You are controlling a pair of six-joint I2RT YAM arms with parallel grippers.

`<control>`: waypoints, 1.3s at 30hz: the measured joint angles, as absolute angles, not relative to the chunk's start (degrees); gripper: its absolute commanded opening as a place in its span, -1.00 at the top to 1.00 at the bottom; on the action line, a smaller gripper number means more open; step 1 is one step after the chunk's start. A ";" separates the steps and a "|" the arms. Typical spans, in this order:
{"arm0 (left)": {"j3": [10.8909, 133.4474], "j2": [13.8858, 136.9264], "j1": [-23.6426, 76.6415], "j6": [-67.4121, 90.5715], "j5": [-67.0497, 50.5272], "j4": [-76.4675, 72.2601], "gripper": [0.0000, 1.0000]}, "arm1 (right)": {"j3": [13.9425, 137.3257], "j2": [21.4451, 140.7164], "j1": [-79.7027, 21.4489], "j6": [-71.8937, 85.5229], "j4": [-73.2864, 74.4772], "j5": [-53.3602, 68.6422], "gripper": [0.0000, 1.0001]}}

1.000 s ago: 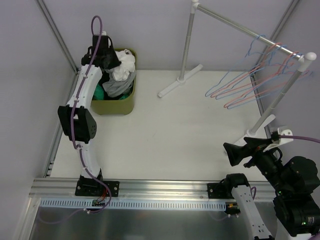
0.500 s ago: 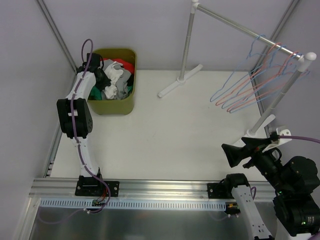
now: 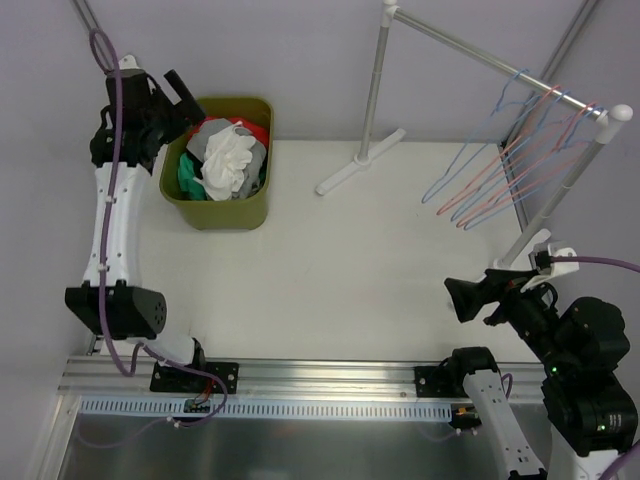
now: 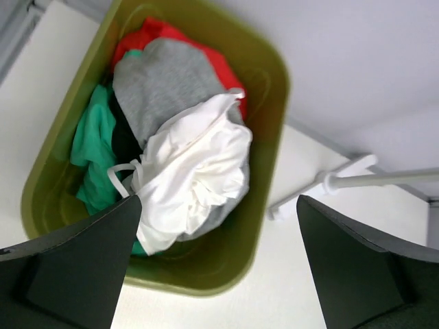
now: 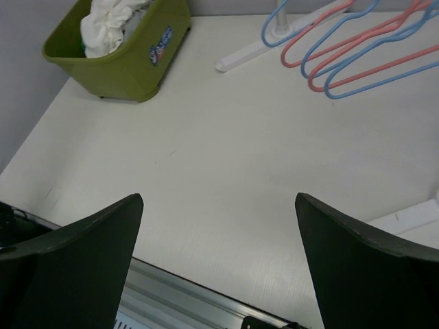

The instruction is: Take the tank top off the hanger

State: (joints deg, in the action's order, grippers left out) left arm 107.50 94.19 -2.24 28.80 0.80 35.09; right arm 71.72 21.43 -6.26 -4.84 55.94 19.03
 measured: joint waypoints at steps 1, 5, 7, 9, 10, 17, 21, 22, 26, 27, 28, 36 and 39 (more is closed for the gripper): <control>107.46 91.53 -2.24 28.47 0.45 35.33 -0.97 | 71.68 21.87 -6.26 -4.95 55.94 17.76 -0.99; 100.84 77.25 -2.07 26.57 -1.41 35.92 -0.97 | 71.68 25.21 -6.31 -5.56 55.72 10.24 -0.99; 94.06 67.85 -1.37 25.26 -1.63 36.32 -0.97 | 71.66 27.55 -6.31 -6.42 55.68 7.01 -0.99; 87.99 59.16 -0.73 23.46 -1.76 37.71 -0.97 | 71.66 30.44 -6.31 -7.27 55.51 3.79 -0.99; 84.73 55.05 -0.67 22.72 -1.80 38.04 -0.97 | 71.64 31.86 -6.31 -7.66 55.48 2.31 -0.99; 68.42 33.26 -0.67 16.29 -3.31 42.70 -0.97 | 68.77 34.89 -6.33 -8.10 54.68 -3.90 -0.99; 62.39 29.17 -0.67 15.33 -6.50 44.12 -0.97 | 66.04 32.45 -6.35 -8.12 54.65 -4.32 -0.99; 60.86 28.32 -0.67 15.14 -7.29 44.23 -0.97 | 65.28 31.27 -6.37 -8.19 54.68 -4.34 -0.99; 55.33 24.53 -0.67 14.22 -8.67 46.11 -0.97 | 63.48 26.35 -6.55 -8.49 54.83 -4.62 -0.99; 54.63 23.79 -0.67 14.06 -8.73 46.72 -0.97 | 63.20 25.15 -6.70 -8.60 54.89 -4.73 -0.99; 54.28 23.20 -0.67 13.96 -8.73 47.07 -0.98 | 63.02 24.16 -6.87 -8.69 54.92 -4.71 -0.99; 54.17 21.98 1.10 13.63 -9.23 47.09 -0.97 | 62.37 22.65 -9.65 -9.74 54.92 -7.03 -0.99; 54.17 21.98 1.10 13.63 -9.30 47.09 -0.97 | 62.28 22.65 -9.80 -9.80 54.92 -7.53 -0.99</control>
State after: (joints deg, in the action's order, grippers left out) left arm 54.17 21.98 1.10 13.63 -9.30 47.09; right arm 62.28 22.65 -9.80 -9.80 54.92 -7.53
